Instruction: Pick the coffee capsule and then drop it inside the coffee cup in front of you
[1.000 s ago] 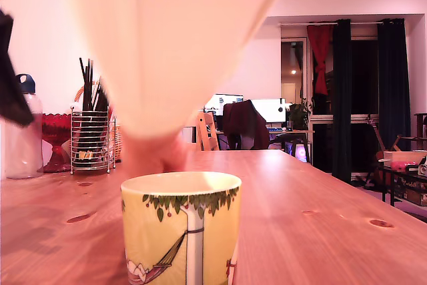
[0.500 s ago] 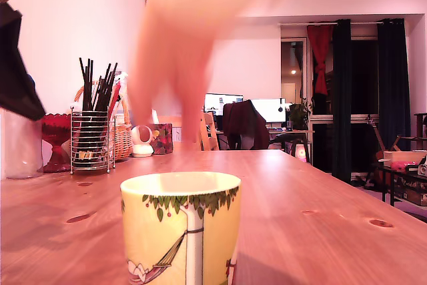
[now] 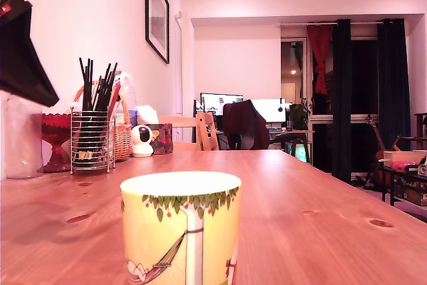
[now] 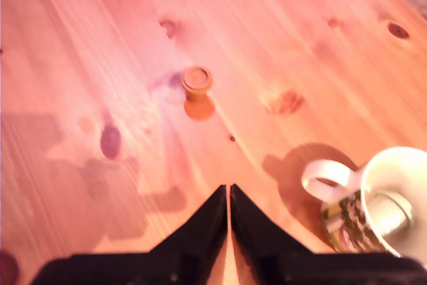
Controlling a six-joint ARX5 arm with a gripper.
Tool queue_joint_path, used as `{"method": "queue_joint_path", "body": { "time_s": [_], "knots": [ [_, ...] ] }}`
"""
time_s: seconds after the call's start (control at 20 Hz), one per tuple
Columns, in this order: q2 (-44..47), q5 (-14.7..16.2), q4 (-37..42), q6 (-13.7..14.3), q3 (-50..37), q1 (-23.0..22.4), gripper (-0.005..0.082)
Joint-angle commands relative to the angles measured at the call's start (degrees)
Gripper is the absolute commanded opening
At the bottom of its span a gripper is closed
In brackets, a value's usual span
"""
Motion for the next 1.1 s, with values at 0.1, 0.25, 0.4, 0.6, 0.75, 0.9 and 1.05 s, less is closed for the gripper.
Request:
{"method": "queue_joint_path", "body": {
  "time_s": [0.1, 0.25, 0.4, 0.6, 0.75, 0.9, 1.05],
  "knots": [
    [0.17, -0.15, 1.42, 0.35, -1.27, -0.15, -0.0024],
    [0.17, -0.15, 1.62, 0.39, -1.27, -0.15, -0.0024],
    [0.20, -0.17, 1.64, 0.50, -1.27, -0.15, -0.0024],
    [0.22, -0.59, 7.23, 2.84, -3.89, -0.15, -0.0024],
    [0.24, -0.59, 15.58, 4.50, -9.57, -0.15, -0.0024],
    [0.24, -0.61, 23.54, 6.36, -13.73, -0.13, 0.0028],
    [0.26, -0.52, 30.10, 7.85, -17.55, -0.13, 0.0295]
  ]
}}
